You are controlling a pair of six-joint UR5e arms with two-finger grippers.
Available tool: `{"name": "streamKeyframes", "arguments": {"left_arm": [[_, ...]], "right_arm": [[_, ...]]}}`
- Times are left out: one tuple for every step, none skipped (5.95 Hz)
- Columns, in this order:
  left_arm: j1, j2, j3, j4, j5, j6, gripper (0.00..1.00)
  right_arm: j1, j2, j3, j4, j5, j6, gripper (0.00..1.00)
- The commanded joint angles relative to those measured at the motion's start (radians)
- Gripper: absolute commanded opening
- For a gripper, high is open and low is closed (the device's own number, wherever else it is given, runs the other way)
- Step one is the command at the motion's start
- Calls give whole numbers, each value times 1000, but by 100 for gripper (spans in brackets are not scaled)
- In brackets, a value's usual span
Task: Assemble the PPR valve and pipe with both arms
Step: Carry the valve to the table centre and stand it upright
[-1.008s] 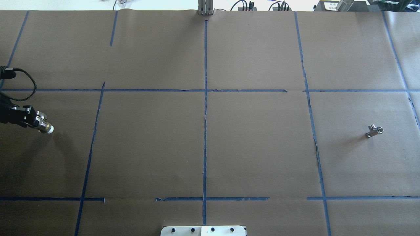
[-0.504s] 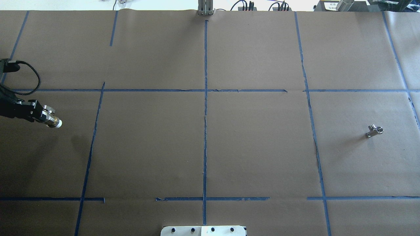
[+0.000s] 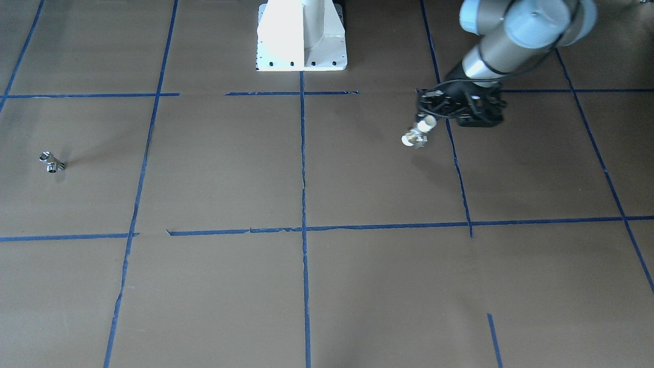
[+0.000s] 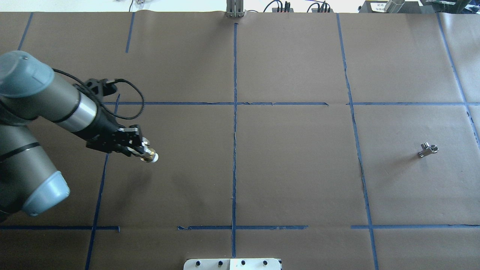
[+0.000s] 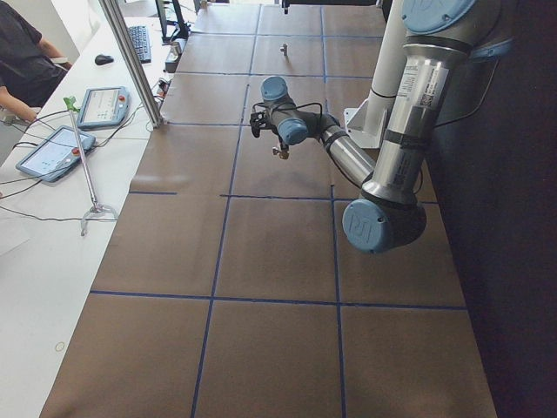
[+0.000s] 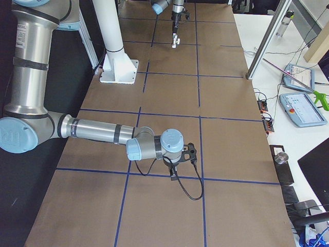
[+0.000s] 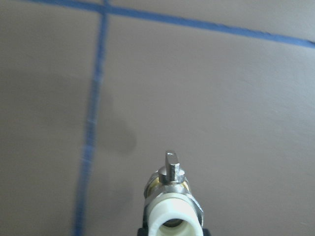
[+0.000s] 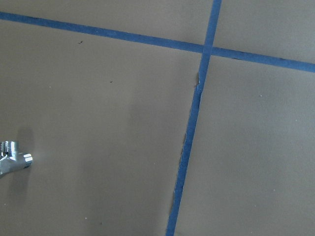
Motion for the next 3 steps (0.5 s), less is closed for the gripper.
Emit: {"name": "streamKeyframes", "arguments": {"left_arm": [[114,-223,53,114,101,-135,0],[121,-342,166,115,110,-180,0],[129,-456,293,115,171,-202,0]], "right_arm": [[0,0,2,0,0,-1,100],[1,-1,4,2,10,-1,100],[0,-1,4,3,31,-1,100]]}}
